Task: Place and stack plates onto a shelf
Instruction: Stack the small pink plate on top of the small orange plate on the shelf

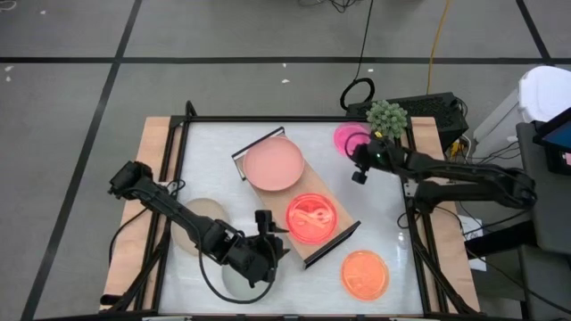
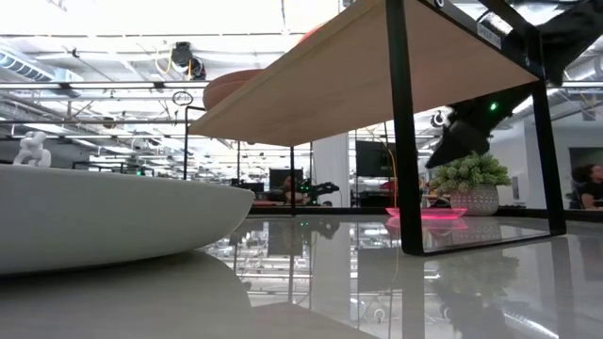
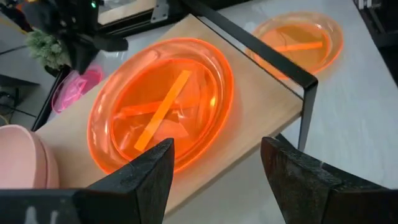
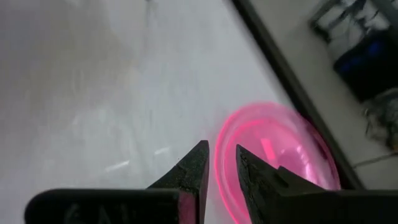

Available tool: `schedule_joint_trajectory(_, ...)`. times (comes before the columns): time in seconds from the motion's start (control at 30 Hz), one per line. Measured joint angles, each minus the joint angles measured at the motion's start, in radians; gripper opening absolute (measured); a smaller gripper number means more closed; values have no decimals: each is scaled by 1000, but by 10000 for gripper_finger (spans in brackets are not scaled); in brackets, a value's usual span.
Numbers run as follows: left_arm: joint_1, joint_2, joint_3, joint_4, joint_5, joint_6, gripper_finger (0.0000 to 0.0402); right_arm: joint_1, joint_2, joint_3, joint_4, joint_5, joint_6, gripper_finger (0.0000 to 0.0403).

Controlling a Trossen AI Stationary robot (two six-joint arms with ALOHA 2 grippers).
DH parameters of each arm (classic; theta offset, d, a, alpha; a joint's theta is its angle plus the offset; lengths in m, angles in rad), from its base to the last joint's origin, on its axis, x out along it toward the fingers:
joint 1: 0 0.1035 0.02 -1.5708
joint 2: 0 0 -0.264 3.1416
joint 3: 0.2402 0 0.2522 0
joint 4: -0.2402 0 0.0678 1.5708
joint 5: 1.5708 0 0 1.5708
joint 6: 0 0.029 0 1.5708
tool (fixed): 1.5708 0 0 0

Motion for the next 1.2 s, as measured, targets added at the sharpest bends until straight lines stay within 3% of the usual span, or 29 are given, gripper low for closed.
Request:
schedule_joint_trajectory(0.27,2,0,-2,6,-46,-20,246,-118,122,0,17,-125,-49,63)
schedule_joint_trajectory(0.5,3,0,-2,3,-72,-16,246,-131,166,1,18,-126,-132,69)
schedule_joint_trajectory(0.77,14,0,-2,2,-90,-3,246,-129,238,-14,126,-122,-164,150)
schedule_joint_trajectory(0.9,18,0,-2,2,-90,2,246,-129,266,-19,129,-122,-174,160)
schedule_joint_trajectory(1.03,17,0,-2,0,-90,7,246,-128,298,-19,128,-113,-171,150)
schedule_joint_trajectory(1.2,18,0,-2,1,-90,7,246,-128,355,-19,157,21,-150,141)
